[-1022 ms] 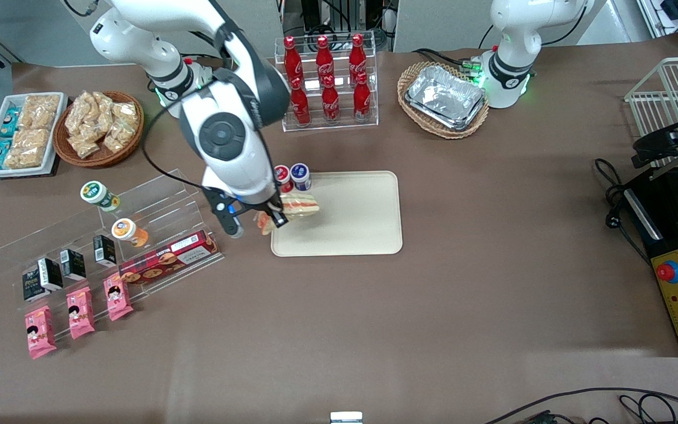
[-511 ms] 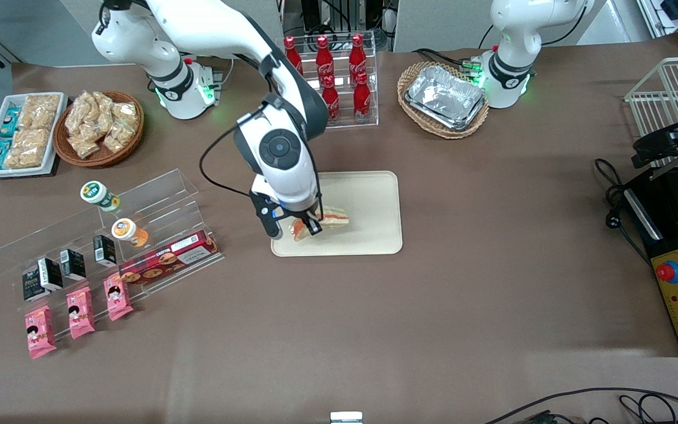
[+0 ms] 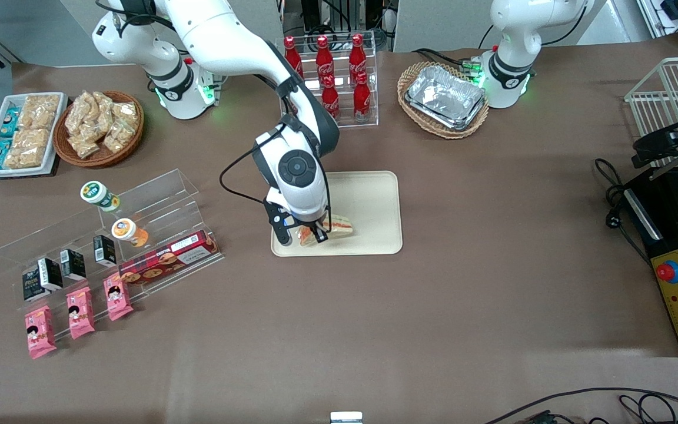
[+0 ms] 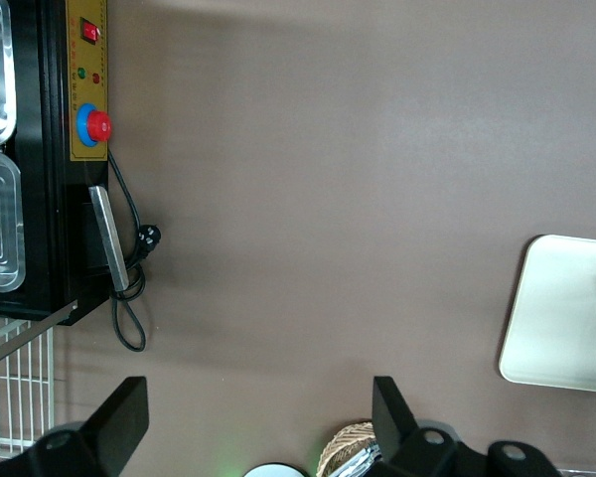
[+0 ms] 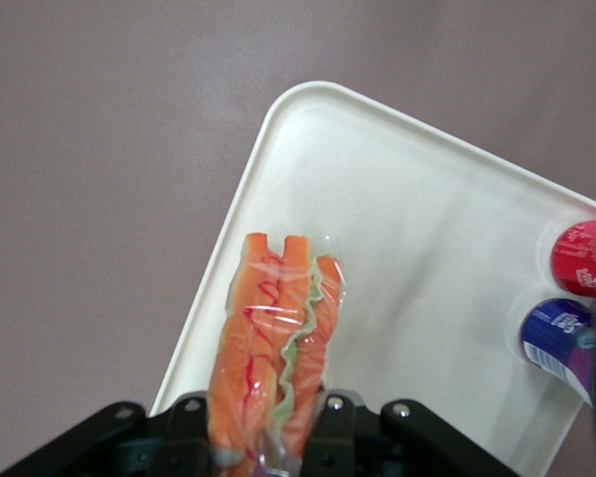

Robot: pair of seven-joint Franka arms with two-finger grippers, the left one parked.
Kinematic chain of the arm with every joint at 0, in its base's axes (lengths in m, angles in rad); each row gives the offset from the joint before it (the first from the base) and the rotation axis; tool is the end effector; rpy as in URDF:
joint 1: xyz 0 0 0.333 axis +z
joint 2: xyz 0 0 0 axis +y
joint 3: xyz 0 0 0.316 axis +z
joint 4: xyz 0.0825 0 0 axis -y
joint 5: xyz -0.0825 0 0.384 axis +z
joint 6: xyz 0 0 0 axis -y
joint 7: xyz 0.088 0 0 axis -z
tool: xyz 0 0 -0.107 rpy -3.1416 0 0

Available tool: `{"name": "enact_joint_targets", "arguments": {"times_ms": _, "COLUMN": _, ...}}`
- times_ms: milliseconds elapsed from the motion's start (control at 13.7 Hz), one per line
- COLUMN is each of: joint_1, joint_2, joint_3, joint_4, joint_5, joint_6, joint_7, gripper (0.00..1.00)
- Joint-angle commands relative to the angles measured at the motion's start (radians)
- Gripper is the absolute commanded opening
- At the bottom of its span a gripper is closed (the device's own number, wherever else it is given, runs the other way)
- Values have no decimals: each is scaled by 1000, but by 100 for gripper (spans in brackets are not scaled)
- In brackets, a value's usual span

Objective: Place sandwich on tray
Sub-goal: 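Lower the sandwich onto the tray and open the right gripper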

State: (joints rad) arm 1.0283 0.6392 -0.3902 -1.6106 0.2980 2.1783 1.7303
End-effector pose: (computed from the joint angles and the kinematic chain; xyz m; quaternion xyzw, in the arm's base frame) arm 0.5246 0.4470 0.2732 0.8260 -0.5636 -0.0087 0.0043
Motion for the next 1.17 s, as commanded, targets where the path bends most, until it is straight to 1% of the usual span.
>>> {"name": "enact_joint_targets", "arguments": {"times_ms": 0, "joint_1": 7, "joint_2": 37, "joint_3": -12, "joint_4": 18, "joint_5": 58, "joint_6": 29, "joint_7": 12, "gripper": 26}}
{"name": "enact_joint_targets", "arguments": {"times_ms": 292, "joint_1": 7, "joint_2": 62, "joint_3": -12, "joint_4": 17, "joint_5": 82, "joint_6": 60, "joint_7": 12, "gripper": 28}}
{"name": "enact_joint_targets", "arguments": {"times_ms": 438, "joint_1": 7, "joint_2": 74, "joint_3": -13, "joint_4": 17, "joint_5": 115, "joint_6": 70, "joint_7": 11, "gripper": 29}}
{"name": "enact_joint_targets", "arguments": {"times_ms": 584, "joint_1": -4, "joint_2": 74, "joint_3": -12, "joint_4": 17, "joint_5": 116, "joint_6": 74, "joint_7": 9, "gripper": 52}}
{"name": "enact_joint_targets", "arguments": {"times_ms": 657, "joint_1": -7, "joint_2": 79, "joint_3": -12, "joint_4": 18, "joint_5": 121, "joint_6": 77, "joint_7": 8, "gripper": 53}}
{"name": "enact_joint_targets", "arguments": {"times_ms": 730, "joint_1": -7, "joint_2": 83, "joint_3": -12, "joint_4": 18, "joint_5": 124, "joint_6": 77, "joint_7": 8, "gripper": 64}}
{"name": "enact_joint_targets", "arguments": {"times_ms": 803, "joint_1": -7, "joint_2": 83, "joint_3": -12, "joint_4": 18, "joint_5": 124, "joint_6": 83, "joint_7": 9, "gripper": 88}}
{"name": "enact_joint_targets", "arguments": {"times_ms": 876, "joint_1": -7, "joint_2": 83, "joint_3": -12, "joint_4": 18, "joint_5": 124, "joint_6": 83, "joint_7": 9, "gripper": 90}}
{"name": "enact_joint_targets", "arguments": {"times_ms": 949, "joint_1": -8, "joint_2": 82, "joint_3": -12, "joint_4": 18, "joint_5": 124, "joint_6": 83, "joint_7": 9, "gripper": 95}}
{"name": "enact_joint_targets", "arguments": {"times_ms": 1096, "joint_1": -8, "joint_2": 76, "joint_3": -13, "joint_4": 18, "joint_5": 122, "joint_6": 78, "joint_7": 5, "gripper": 97}}
